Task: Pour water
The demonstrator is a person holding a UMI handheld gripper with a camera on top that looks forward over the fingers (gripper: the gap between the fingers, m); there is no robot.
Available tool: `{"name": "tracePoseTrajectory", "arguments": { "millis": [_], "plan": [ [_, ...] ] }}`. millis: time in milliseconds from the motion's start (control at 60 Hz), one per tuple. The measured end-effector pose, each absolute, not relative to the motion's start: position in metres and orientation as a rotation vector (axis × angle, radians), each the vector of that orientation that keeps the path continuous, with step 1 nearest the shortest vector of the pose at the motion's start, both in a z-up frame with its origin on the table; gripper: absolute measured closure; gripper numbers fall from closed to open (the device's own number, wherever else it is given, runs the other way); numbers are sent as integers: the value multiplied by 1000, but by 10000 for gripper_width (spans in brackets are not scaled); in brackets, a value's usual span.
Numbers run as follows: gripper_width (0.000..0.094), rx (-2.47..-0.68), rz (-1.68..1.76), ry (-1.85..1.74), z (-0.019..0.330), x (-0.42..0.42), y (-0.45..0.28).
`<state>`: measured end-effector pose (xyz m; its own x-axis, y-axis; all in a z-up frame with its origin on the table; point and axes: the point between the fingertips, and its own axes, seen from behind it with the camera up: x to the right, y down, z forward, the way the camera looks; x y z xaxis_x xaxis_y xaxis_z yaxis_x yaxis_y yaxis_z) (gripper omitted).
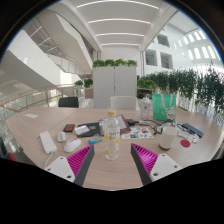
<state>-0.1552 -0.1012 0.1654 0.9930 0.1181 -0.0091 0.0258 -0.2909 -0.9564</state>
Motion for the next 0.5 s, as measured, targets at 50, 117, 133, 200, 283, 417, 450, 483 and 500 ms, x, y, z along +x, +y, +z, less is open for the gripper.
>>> {"name": "tracePoseTrajectory", "arguments": {
  "millis": [50,117,133,200,283,417,450,483,500],
  "plan": [
    [136,-1872,92,-120,149,-165,-72],
    [138,-1869,96,-122,133,-176,-35],
    [139,-1867,97,-124,129,-179,-26],
    [142,-1866,72,-124,113,-180,6],
    [141,-1848,29,-86,103,-169,41],
    [154,-1809,88,-18,96,-165,86],
    [218,-1803,102,-29,94,-169,94],
    [386,-1801,120,-52,92,-173,100],
    [405,-1801,115,-63,91,-173,100]
  ]
}}
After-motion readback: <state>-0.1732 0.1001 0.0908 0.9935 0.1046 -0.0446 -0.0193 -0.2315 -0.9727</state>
